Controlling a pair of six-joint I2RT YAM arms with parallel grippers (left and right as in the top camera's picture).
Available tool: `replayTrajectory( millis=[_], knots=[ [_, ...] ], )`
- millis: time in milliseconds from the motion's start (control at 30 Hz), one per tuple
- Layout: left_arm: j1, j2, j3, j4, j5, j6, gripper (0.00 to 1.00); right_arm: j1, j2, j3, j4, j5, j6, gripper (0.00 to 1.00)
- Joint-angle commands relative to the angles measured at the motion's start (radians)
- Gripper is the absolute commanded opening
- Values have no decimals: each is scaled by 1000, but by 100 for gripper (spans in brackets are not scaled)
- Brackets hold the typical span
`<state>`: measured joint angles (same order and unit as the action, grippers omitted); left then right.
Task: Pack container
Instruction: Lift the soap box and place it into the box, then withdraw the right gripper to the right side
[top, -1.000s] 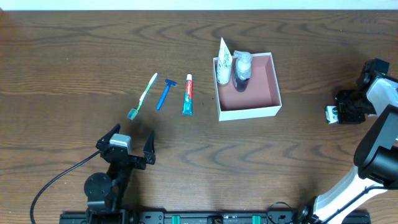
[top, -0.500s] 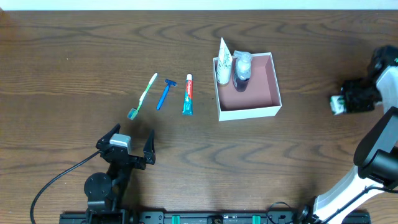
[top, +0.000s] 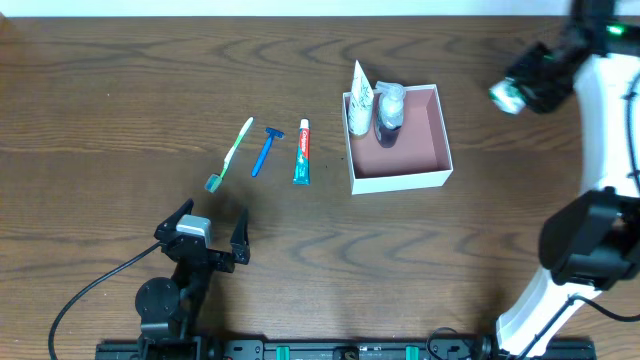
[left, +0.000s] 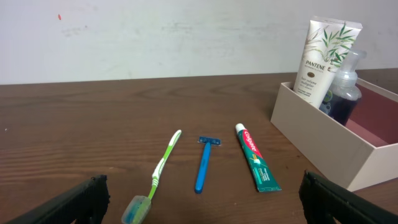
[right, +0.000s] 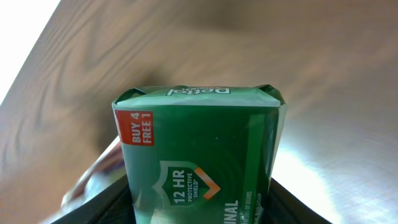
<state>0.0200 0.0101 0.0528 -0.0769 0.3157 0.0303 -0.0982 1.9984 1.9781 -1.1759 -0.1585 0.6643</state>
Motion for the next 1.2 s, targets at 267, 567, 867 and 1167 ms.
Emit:
replayTrajectory(
  millis=[267, 567, 867, 1167],
  knots=[
    [6, -5, -29, -11, 13, 3, 98, 257, 7, 22, 35, 182, -290, 59],
    [6, -5, -29, -11, 13, 3, 98, 306, 7, 22, 42, 274, -303, 59],
    [6, -5, -29, -11, 13, 3, 98, 242, 3, 23, 0, 430, -83, 73],
    [6, -5, -29, -11, 13, 3, 98, 33, 3, 23, -183, 439, 252, 99]
  ],
)
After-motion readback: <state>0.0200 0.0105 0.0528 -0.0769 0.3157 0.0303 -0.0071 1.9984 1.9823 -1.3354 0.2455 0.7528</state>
